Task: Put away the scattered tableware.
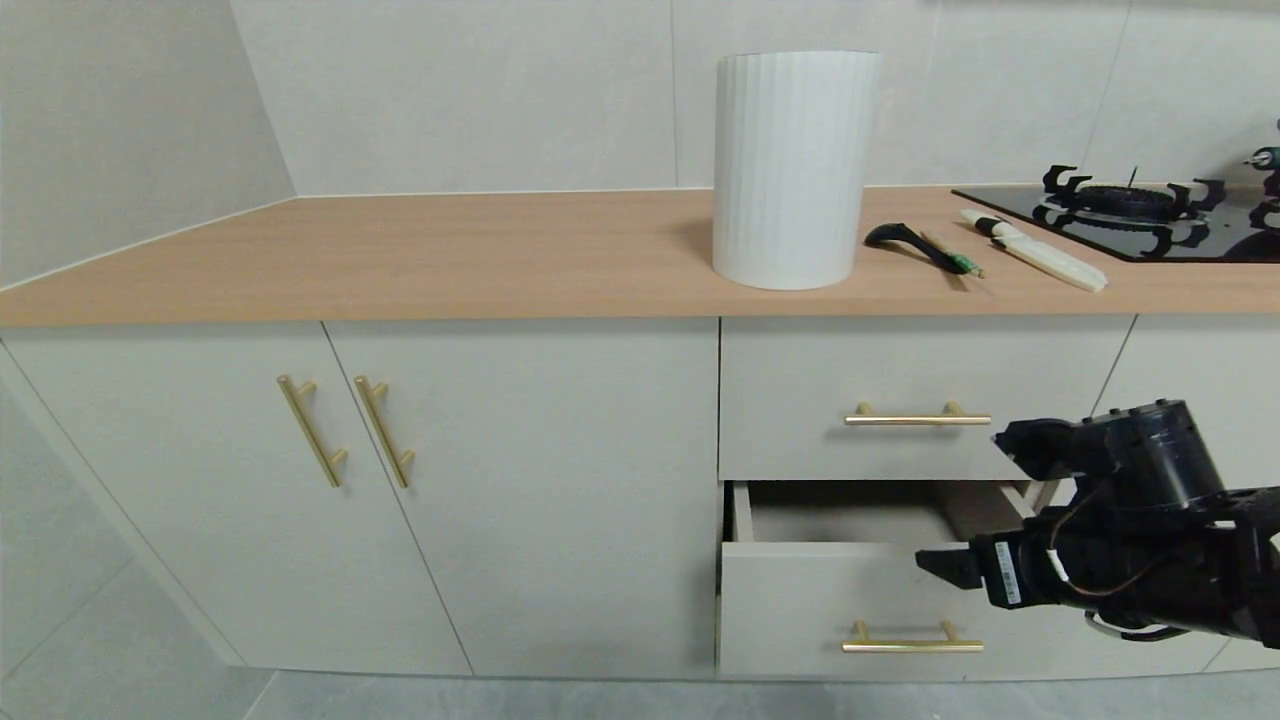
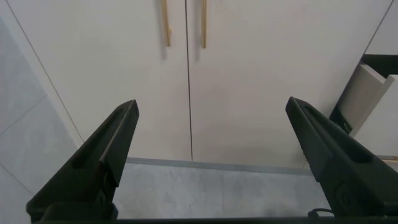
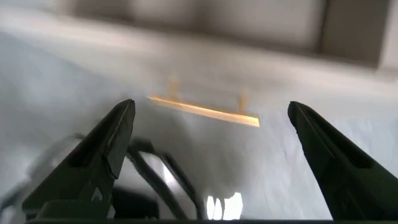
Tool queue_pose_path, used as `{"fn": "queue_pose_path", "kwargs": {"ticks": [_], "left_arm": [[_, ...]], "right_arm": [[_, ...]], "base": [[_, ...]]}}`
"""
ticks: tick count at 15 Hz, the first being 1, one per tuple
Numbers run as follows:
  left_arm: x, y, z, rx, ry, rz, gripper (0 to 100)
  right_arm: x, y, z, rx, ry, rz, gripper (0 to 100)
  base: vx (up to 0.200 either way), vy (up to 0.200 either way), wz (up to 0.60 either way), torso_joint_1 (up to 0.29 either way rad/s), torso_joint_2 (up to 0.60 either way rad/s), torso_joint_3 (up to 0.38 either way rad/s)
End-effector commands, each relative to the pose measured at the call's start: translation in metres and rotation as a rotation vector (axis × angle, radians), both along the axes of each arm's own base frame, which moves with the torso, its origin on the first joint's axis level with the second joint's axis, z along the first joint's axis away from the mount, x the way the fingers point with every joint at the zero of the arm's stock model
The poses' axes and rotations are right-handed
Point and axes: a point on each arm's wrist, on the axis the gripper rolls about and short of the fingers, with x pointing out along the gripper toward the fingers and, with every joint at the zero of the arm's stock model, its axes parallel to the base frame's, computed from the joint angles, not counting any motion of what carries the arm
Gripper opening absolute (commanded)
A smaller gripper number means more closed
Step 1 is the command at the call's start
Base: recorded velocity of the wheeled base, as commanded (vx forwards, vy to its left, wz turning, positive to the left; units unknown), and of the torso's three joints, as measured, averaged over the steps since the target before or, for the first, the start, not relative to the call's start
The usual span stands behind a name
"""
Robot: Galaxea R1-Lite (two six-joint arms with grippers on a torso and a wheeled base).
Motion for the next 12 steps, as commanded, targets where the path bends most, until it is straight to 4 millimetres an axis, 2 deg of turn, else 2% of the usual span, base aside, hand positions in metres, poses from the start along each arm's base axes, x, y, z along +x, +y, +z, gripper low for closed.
{"fn": "queue_pose_path", "kwargs": {"ticks": [1, 3, 5, 7, 9, 12], "left_arm": [[0.000, 0.000, 0.000, -0.001, 0.001, 0.001, 100], [0.000, 0.000, 0.000, -0.001, 0.000, 0.001, 100], [0.000, 0.000, 0.000, -0.001, 0.001, 0.001, 100], [0.000, 0.000, 0.000, -0.001, 0.001, 0.001, 100], [0.000, 0.000, 0.000, -0.001, 0.001, 0.001, 100], [0.000, 0.000, 0.000, -0.001, 0.001, 0.001, 100]], "right_arm": [[0.005, 0.004, 0.003, 0.022, -0.055, 0.002, 100], [0.024, 0.011, -0.026, 0.000, -0.020, -0.038, 100], [0.040, 0.016, -0.045, 0.009, -0.045, -0.085, 100], [0.048, 0.018, -0.065, -0.011, -0.059, -0.113, 100], [0.052, 0.020, -0.074, -0.007, -0.083, -0.118, 100], [0.052, 0.020, -0.077, -0.010, -0.079, -0.115, 100]], "base": [[0.000, 0.000, 0.00, 0.000, 0.00, 0.000], [0.000, 0.000, 0.00, 0.000, 0.00, 0.000], [0.000, 0.000, 0.00, 0.000, 0.00, 0.000], [0.000, 0.000, 0.00, 0.000, 0.00, 0.000], [0.000, 0.000, 0.00, 0.000, 0.00, 0.000], [0.000, 0.000, 0.00, 0.000, 0.00, 0.000]]}}
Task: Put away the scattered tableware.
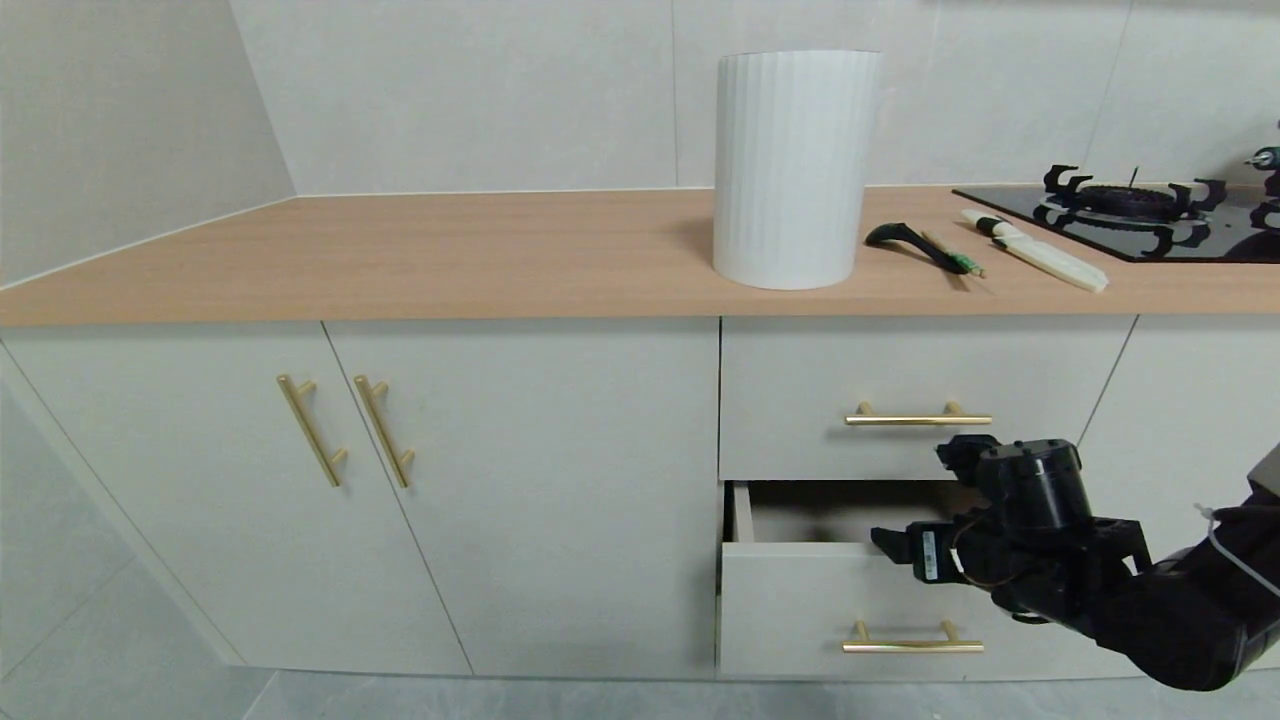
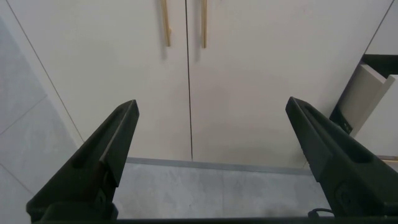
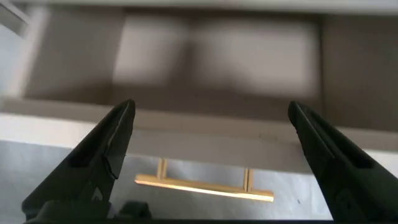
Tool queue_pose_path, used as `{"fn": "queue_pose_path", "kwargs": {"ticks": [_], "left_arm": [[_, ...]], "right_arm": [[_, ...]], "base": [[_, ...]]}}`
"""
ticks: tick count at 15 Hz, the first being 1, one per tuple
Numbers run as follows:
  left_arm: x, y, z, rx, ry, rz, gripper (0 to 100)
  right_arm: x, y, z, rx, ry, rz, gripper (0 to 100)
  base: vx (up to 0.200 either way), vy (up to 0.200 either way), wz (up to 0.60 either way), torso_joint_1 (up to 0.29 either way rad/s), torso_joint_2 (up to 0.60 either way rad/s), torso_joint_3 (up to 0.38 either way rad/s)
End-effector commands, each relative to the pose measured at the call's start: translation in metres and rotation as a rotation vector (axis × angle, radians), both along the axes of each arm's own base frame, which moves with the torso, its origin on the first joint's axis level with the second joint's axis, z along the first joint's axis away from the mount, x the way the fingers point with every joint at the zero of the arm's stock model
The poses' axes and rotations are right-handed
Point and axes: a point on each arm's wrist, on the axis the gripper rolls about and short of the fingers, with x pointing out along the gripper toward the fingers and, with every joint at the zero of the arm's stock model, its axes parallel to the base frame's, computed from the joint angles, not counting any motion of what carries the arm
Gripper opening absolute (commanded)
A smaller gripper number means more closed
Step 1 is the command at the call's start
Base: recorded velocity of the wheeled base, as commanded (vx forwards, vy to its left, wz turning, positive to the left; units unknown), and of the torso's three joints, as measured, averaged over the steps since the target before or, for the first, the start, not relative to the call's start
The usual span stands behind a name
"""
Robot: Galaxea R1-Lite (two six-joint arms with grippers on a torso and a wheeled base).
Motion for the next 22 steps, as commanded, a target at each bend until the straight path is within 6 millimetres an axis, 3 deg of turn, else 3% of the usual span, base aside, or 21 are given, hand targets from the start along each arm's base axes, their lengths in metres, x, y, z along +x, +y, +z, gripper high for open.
{"fn": "queue_pose_path", "kwargs": {"ticks": [1, 5, 10, 13, 22], "left_arm": [[0.000, 0.000, 0.000, -0.001, 0.000, 0.001, 100], [0.000, 0.000, 0.000, -0.001, 0.001, 0.001, 100], [0.000, 0.000, 0.000, -0.001, 0.001, 0.001, 100], [0.000, 0.000, 0.000, -0.001, 0.000, 0.001, 100], [0.000, 0.000, 0.000, -0.001, 0.001, 0.001, 100]], "right_arm": [[0.000, 0.000, -0.010, -0.016, 0.035, 0.001, 100], [-0.006, -0.002, -0.009, -0.020, 0.044, 0.012, 100], [-0.022, -0.007, 0.011, -0.034, 0.109, 0.052, 100], [-0.042, -0.008, 0.027, -0.067, 0.200, 0.138, 100], [-0.083, -0.006, 0.025, -0.286, 0.427, 0.342, 100]], "base": [[0.000, 0.000, 0.00, 0.000, 0.00, 0.000], [0.000, 0.000, 0.00, 0.000, 0.00, 0.000], [0.000, 0.000, 0.00, 0.000, 0.00, 0.000], [0.000, 0.000, 0.00, 0.000, 0.00, 0.000], [0.000, 0.000, 0.00, 0.000, 0.00, 0.000]]}}
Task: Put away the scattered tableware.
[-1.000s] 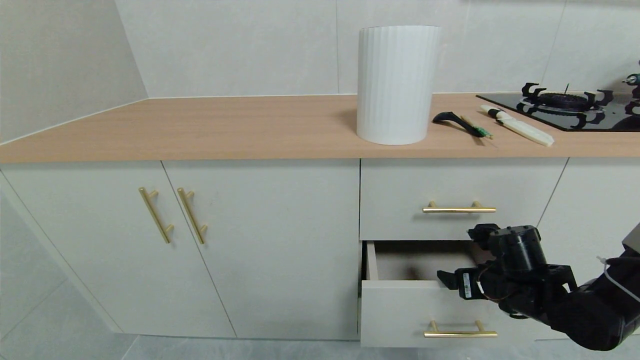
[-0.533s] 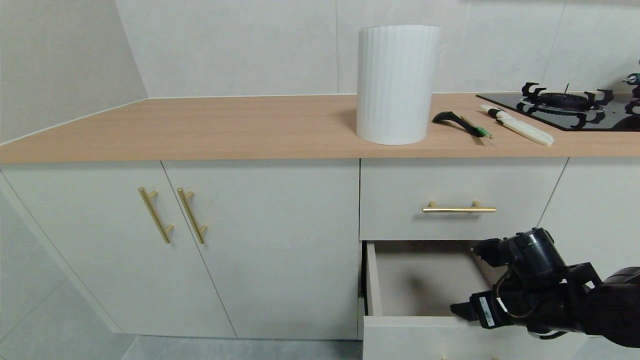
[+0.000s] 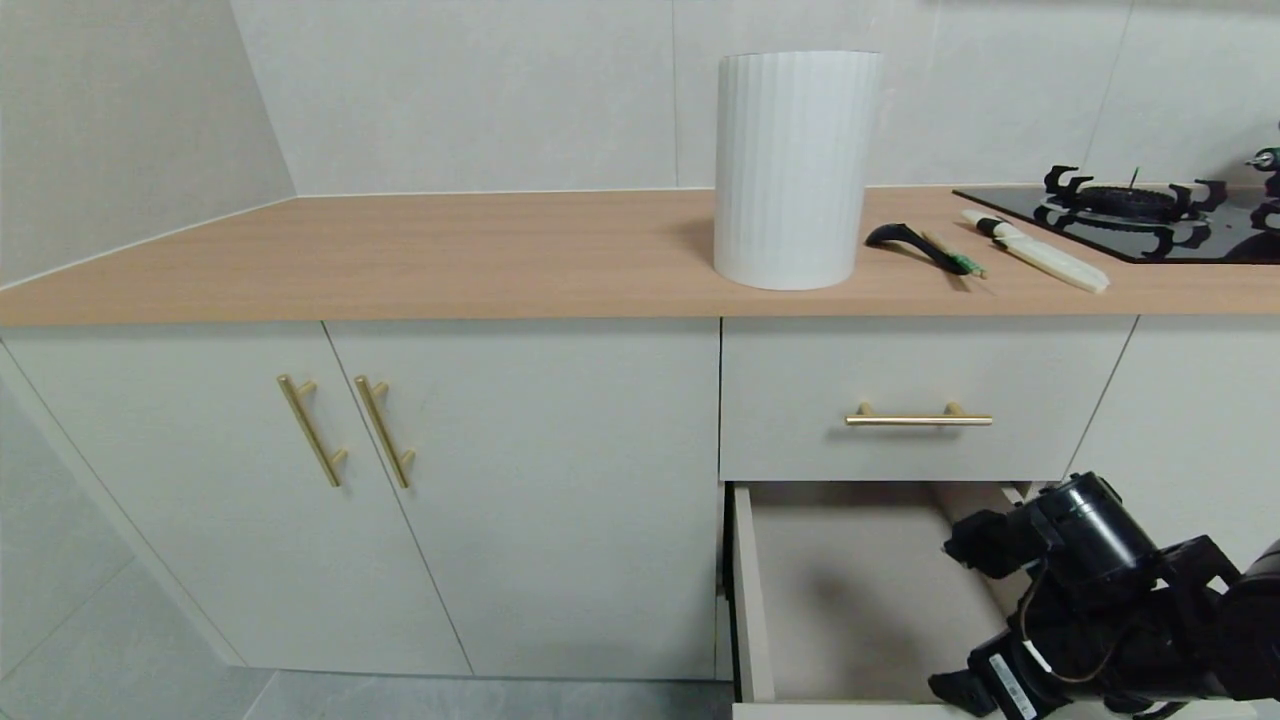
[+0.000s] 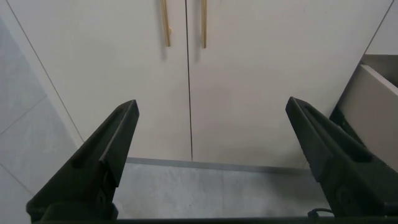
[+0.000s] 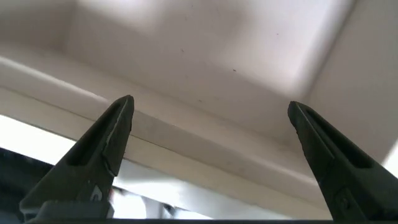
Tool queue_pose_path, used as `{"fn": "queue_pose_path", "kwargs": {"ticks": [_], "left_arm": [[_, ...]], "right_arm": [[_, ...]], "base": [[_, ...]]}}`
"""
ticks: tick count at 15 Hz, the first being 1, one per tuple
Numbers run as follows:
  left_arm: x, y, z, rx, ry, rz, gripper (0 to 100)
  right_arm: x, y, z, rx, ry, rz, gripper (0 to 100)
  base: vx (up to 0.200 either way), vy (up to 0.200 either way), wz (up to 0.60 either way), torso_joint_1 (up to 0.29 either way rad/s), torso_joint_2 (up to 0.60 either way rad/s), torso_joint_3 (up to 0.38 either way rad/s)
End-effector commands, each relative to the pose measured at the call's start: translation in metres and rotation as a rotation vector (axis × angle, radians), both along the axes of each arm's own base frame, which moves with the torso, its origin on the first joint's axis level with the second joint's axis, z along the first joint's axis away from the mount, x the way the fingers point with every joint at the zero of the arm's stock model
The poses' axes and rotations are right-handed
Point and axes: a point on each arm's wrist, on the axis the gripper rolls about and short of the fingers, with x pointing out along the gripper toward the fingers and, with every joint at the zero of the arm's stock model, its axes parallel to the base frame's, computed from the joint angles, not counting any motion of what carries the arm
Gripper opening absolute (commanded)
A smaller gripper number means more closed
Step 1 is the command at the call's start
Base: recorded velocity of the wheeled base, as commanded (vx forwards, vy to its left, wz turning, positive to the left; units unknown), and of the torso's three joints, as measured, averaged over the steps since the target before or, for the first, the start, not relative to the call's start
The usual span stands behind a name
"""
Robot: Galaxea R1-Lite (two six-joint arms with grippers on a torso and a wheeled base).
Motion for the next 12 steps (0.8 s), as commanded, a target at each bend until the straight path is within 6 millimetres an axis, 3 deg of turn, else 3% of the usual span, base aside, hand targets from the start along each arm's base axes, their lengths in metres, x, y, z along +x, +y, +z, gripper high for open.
{"fn": "queue_pose_path", "kwargs": {"ticks": [1, 4, 6, 9, 12], "left_arm": [[0.000, 0.000, 0.000, -0.001, 0.000, 0.001, 100], [0.000, 0.000, 0.000, -0.001, 0.000, 0.001, 100], [0.000, 0.000, 0.000, -0.001, 0.001, 0.001, 100], [0.000, 0.000, 0.000, -0.001, 0.001, 0.001, 100], [0.000, 0.000, 0.000, -0.001, 0.000, 0.001, 100]], "right_arm": [[-0.009, -0.001, 0.006, -0.016, 0.012, 0.039, 100], [-0.016, 0.001, 0.010, 0.002, 0.035, 0.085, 100], [-0.010, 0.003, 0.016, 0.021, 0.005, 0.069, 100], [0.000, 0.005, 0.039, 0.163, -0.056, -0.093, 100], [0.008, 0.003, 0.051, 0.208, -0.109, -0.123, 100]], "base": [[0.000, 0.000, 0.00, 0.000, 0.00, 0.000], [0.000, 0.000, 0.00, 0.000, 0.00, 0.000], [0.000, 0.000, 0.00, 0.000, 0.00, 0.000], [0.000, 0.000, 0.00, 0.000, 0.00, 0.000], [0.000, 0.000, 0.00, 0.000, 0.00, 0.000]]}}
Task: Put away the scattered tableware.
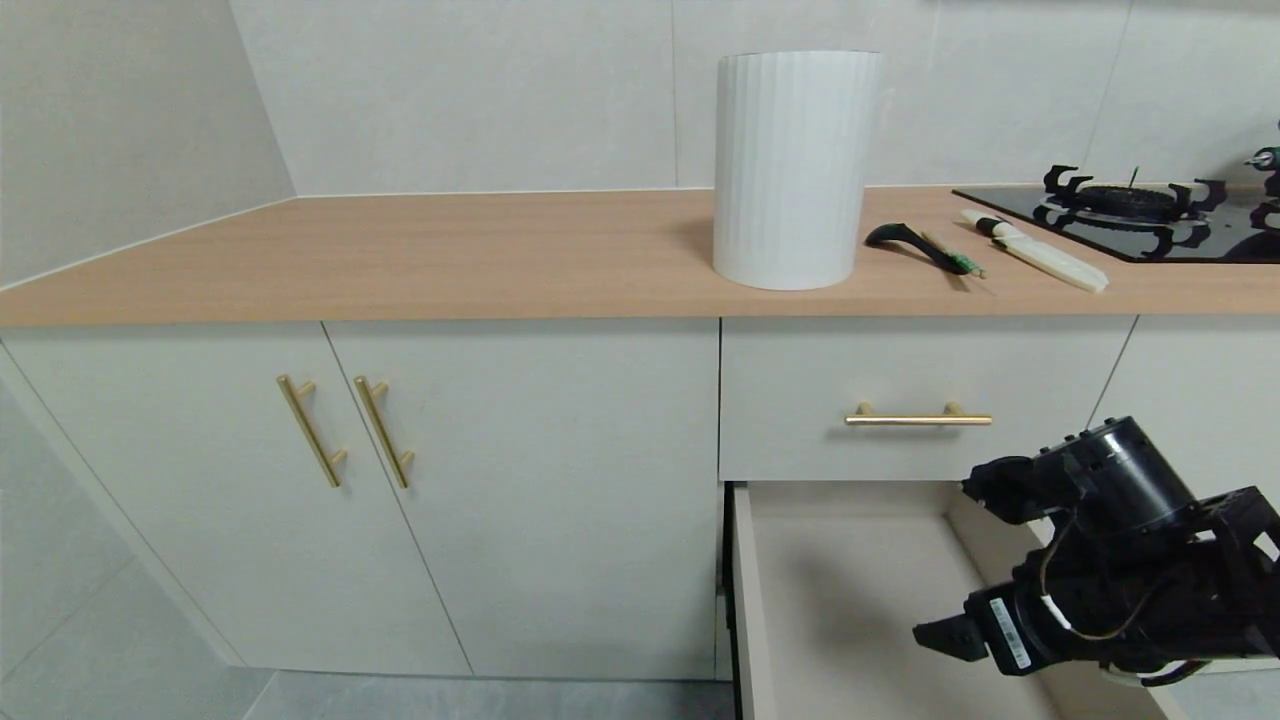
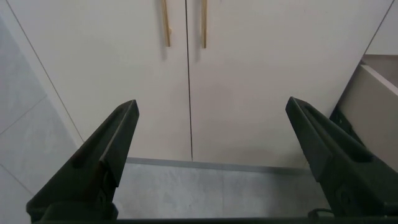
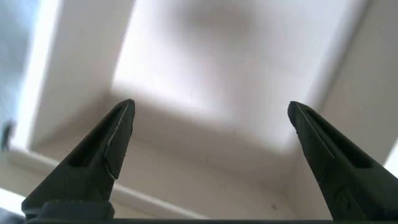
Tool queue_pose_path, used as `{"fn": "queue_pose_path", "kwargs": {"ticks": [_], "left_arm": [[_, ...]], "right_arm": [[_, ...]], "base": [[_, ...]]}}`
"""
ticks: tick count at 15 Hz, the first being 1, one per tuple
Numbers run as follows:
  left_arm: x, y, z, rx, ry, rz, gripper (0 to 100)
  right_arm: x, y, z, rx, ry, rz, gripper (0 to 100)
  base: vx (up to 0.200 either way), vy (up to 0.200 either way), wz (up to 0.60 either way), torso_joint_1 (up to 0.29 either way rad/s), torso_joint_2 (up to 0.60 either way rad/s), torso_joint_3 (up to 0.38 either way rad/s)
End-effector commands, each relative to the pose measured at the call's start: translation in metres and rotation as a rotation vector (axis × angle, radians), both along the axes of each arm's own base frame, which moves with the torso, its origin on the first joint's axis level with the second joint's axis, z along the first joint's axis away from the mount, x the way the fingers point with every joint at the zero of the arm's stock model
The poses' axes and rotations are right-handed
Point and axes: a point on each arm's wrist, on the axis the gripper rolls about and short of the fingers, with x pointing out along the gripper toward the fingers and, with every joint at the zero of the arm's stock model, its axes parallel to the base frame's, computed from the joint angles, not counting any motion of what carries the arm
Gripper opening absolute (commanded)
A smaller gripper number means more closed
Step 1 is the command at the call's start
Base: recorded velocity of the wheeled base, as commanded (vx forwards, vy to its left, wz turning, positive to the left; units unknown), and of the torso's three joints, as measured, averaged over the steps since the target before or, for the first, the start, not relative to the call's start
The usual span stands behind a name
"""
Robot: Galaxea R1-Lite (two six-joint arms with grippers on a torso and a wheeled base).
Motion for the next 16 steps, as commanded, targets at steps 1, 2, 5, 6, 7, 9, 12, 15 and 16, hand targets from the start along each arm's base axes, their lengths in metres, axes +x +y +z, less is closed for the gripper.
{"fn": "queue_pose_path", "kwargs": {"ticks": [1, 2, 5, 6, 7, 9, 12, 15, 16], "left_arm": [[0.0001, 0.0000, 0.0001, 0.000, 0.001, 0.001, 100], [0.0000, 0.0000, 0.0000, 0.000, 0.000, 0.001, 100], [0.0001, 0.0000, 0.0001, 0.000, 0.001, 0.001, 100], [0.0000, 0.0000, 0.0000, 0.000, 0.000, 0.001, 100], [0.0001, 0.0000, 0.0001, 0.000, 0.001, 0.001, 100], [0.0001, 0.0000, 0.0001, 0.000, 0.001, 0.001, 100], [0.0000, 0.0000, 0.0000, 0.000, 0.000, 0.001, 100], [0.0001, 0.0000, 0.0001, 0.000, 0.001, 0.001, 100], [0.0001, 0.0000, 0.0001, 0.000, 0.001, 0.001, 100]], "right_arm": [[0.0031, -0.0030, 0.0064, 0.022, -0.043, -0.017, 100], [0.0042, -0.0029, 0.0076, 0.030, -0.060, -0.019, 100], [0.0041, -0.0030, 0.0068, 0.026, -0.060, -0.020, 100], [0.0048, -0.0028, 0.0064, 0.025, -0.059, -0.021, 100], [0.0048, -0.0028, 0.0064, 0.023, -0.060, -0.022, 100], [0.0047, -0.0028, 0.0057, 0.022, -0.057, -0.022, 100], [0.0053, -0.0026, 0.0046, 0.020, -0.053, -0.022, 100], [0.0049, -0.0028, 0.0028, 0.016, -0.046, -0.020, 100], [0.0049, -0.0028, 0.0028, 0.016, -0.046, -0.020, 100]], "base": [[0.000, 0.000, 0.00, 0.000, 0.00, 0.000], [0.000, 0.000, 0.00, 0.000, 0.00, 0.000], [0.000, 0.000, 0.00, 0.000, 0.00, 0.000], [0.000, 0.000, 0.00, 0.000, 0.00, 0.000], [0.000, 0.000, 0.00, 0.061, -0.21, -0.178], [0.000, 0.000, 0.00, 0.061, -0.25, -0.251], [0.000, 0.000, 0.00, 0.142, -0.44, -0.297], [0.000, 0.000, 0.00, 0.170, -0.50, -0.294], [0.000, 0.000, 0.00, 0.173, -0.46, -0.286]]}}
